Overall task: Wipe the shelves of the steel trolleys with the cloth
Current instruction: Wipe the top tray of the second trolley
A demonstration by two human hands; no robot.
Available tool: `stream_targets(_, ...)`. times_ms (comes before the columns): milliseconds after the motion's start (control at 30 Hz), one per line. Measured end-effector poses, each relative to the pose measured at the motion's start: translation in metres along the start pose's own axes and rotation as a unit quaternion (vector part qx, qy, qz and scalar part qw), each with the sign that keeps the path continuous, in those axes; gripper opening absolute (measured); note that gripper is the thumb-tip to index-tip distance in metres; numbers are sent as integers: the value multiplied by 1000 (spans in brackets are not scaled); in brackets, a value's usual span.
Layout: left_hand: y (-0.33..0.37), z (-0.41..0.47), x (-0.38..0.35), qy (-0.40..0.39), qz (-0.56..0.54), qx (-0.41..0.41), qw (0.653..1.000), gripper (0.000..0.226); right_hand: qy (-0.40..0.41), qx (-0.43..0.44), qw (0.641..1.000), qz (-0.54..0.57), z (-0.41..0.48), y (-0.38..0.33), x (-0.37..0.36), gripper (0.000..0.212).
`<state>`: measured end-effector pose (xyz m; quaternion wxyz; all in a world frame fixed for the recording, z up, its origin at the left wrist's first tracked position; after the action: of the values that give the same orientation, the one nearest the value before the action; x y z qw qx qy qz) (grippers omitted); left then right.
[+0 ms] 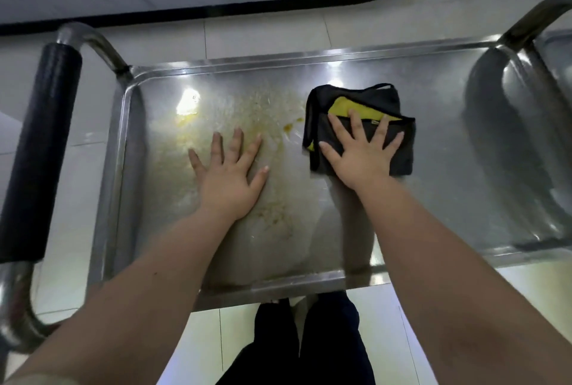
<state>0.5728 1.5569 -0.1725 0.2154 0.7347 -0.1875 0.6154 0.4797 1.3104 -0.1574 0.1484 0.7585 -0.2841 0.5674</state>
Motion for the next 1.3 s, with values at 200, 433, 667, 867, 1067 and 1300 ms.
stream_targets(200, 3, -3, 3, -13, 5, 5, 1000, 63, 22, 111, 993, -17, -118, -4, -31, 66)
stream_targets(433, -1, -7, 4, -4, -15, -5, 1000, 63, 43, 167, 984, -47, -179, 1, -46, 58)
stream_targets(667, 1, -7, 4, 4, -15, -9, 1000, 63, 53, 175, 982, -37, -131, -4, -36, 62)
stream_targets(867, 1, -1, 0, 12, -17, 0, 1000, 60, 49, 68, 996, -16, 9, -29, -7, 67)
stream_targets(1067, 1, 3, -2, 5, -11, 0, 1000, 61, 36, 57, 998, -12, 8, -42, -3, 69)
stream_targets(1300, 1, 2, -1, 2, -10, 1, 1000, 62, 21, 148, 989, -10, -147, -12, -39, 63)
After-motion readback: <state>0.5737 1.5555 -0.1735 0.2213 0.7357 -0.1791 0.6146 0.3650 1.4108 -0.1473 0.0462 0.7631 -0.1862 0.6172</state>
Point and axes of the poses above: each hand's wrist, its own z-axis towards the middle knuckle, its own x-axis out of the back of the hand, y = z × x, the point moved 2 cm from there along z, towards the middle knuckle, and after that the axes turned 2 degrees about z, right-handed, at the moved point
